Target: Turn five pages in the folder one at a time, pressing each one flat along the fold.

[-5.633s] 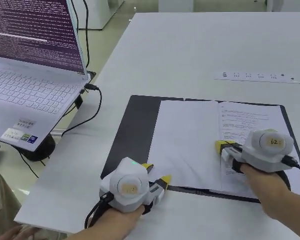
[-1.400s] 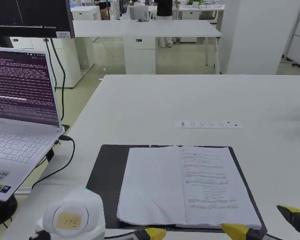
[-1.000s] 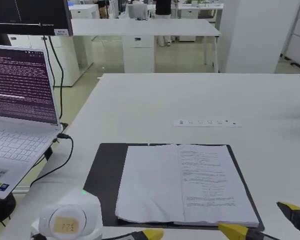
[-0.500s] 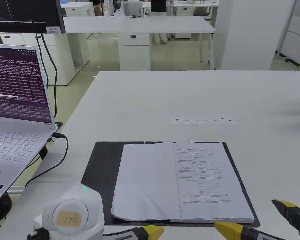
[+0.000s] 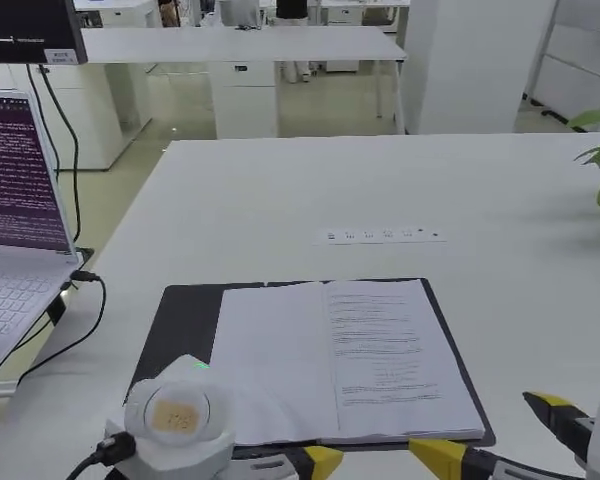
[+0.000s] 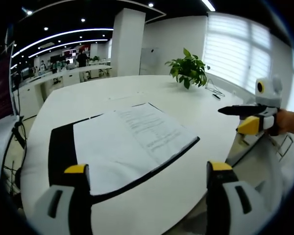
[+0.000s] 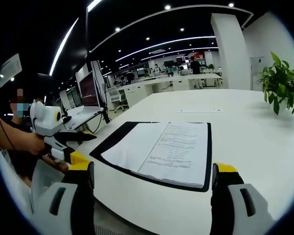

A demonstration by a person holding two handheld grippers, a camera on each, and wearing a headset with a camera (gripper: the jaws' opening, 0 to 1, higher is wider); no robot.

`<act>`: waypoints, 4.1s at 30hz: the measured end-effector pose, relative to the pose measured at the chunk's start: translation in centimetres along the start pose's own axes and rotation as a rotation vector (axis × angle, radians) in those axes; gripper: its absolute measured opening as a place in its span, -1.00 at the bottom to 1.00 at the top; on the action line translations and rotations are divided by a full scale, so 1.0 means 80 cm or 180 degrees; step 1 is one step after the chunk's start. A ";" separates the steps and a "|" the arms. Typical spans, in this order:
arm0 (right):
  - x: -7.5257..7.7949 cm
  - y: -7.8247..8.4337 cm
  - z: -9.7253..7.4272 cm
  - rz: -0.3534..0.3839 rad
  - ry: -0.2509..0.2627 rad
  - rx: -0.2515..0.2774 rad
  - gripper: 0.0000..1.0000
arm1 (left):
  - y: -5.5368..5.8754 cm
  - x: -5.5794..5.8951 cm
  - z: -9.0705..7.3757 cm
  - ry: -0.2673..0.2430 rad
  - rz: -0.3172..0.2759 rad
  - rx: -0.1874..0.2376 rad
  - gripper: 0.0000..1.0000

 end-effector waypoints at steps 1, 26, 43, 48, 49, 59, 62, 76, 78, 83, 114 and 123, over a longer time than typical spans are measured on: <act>0.000 -0.001 0.000 0.0010 0.0002 0.0004 1.00 | -0.001 0.000 0.001 0.0003 0.0007 -0.0003 0.98; 0.003 -0.005 -0.011 0.0200 0.0144 0.0161 1.00 | -0.036 0.041 0.100 0.0330 0.0437 -0.0114 0.72; 0.012 -0.006 -0.011 0.0354 0.0246 0.0184 0.99 | -0.065 0.067 0.175 0.0446 0.0501 -0.0026 0.45; 0.018 -0.006 -0.012 0.0427 0.0261 0.0210 0.99 | -0.067 0.078 0.195 0.0419 0.0581 0.0004 0.41; 0.019 -0.006 -0.012 0.0442 0.0273 0.0202 0.99 | -0.067 0.079 0.200 0.0409 0.0591 0.0004 0.40; 0.027 -0.004 -0.009 0.0539 0.0311 0.0199 0.99 | -0.065 0.090 0.229 0.0243 0.0606 0.0089 0.31; 0.031 -0.001 -0.008 0.0577 0.0314 0.0182 0.99 | -0.063 0.094 0.236 0.0218 0.0606 0.0098 0.28; 0.039 0.005 0.002 0.0682 0.0306 0.0130 0.98 | -0.040 0.092 0.248 0.0068 0.0599 0.0338 0.27; 0.040 0.006 0.003 0.0709 0.0295 0.0129 0.98 | -0.040 0.091 0.249 0.0077 0.0594 0.0361 0.27; 0.040 0.005 0.005 0.0730 0.0283 0.0113 0.97 | -0.039 0.091 0.249 0.0091 0.0582 0.0420 0.26; 0.062 -0.004 0.057 0.0879 -0.0028 -0.0009 0.56 | -0.036 0.082 0.249 0.0073 0.0376 0.0565 -0.16; 0.106 -0.011 0.105 0.0924 -0.0110 -0.0060 0.07 | -0.036 0.080 0.249 0.0080 0.0359 0.0590 -0.17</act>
Point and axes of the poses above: the centre of the closed fingertips' face, and the gripper's own axes: z roughly forward along the fingers, x roughly to its right, y roughly out of its underside, the point moved 8 cm from there along -z, roughly backward along the fingers, and after that the axes turned 14 degrees about -x, right-handed, at the moved point
